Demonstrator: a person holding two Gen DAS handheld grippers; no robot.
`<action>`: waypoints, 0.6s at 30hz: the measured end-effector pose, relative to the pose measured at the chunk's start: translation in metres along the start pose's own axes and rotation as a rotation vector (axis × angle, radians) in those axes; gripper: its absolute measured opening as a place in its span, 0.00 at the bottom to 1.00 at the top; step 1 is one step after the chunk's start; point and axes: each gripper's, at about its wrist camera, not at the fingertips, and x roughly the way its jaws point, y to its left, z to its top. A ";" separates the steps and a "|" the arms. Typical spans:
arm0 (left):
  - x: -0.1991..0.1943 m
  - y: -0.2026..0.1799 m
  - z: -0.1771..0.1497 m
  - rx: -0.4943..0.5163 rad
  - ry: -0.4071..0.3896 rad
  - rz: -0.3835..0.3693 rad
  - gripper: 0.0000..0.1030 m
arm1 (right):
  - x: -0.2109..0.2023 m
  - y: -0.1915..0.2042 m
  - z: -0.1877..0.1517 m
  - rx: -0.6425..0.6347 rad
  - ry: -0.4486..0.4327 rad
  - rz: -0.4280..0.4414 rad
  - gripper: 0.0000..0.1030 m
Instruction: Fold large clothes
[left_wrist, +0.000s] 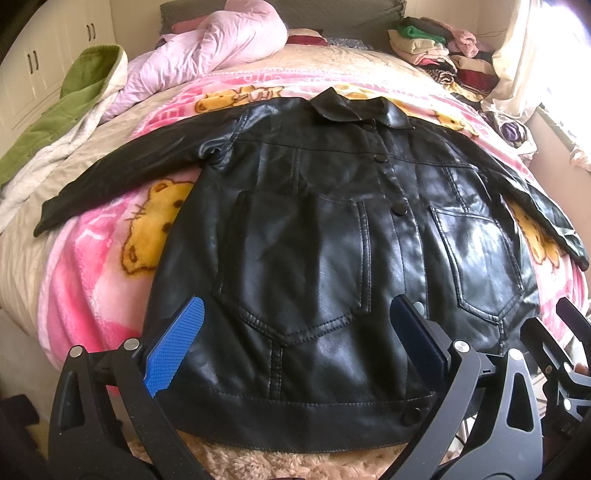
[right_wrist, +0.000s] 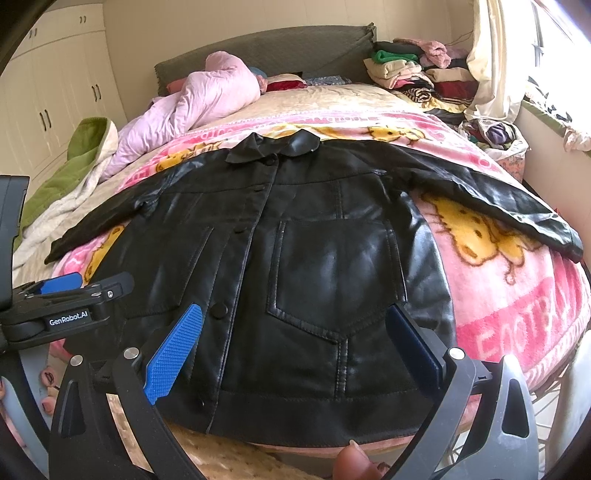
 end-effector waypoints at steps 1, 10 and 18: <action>0.000 0.001 0.002 0.000 0.002 0.001 0.92 | 0.001 0.000 0.001 -0.001 0.000 0.000 0.96; 0.012 0.005 0.020 0.004 -0.002 0.016 0.92 | 0.015 0.002 0.019 -0.002 -0.005 0.012 0.96; 0.015 -0.001 0.047 -0.004 -0.021 0.037 0.92 | 0.021 -0.001 0.051 0.019 -0.037 0.054 0.96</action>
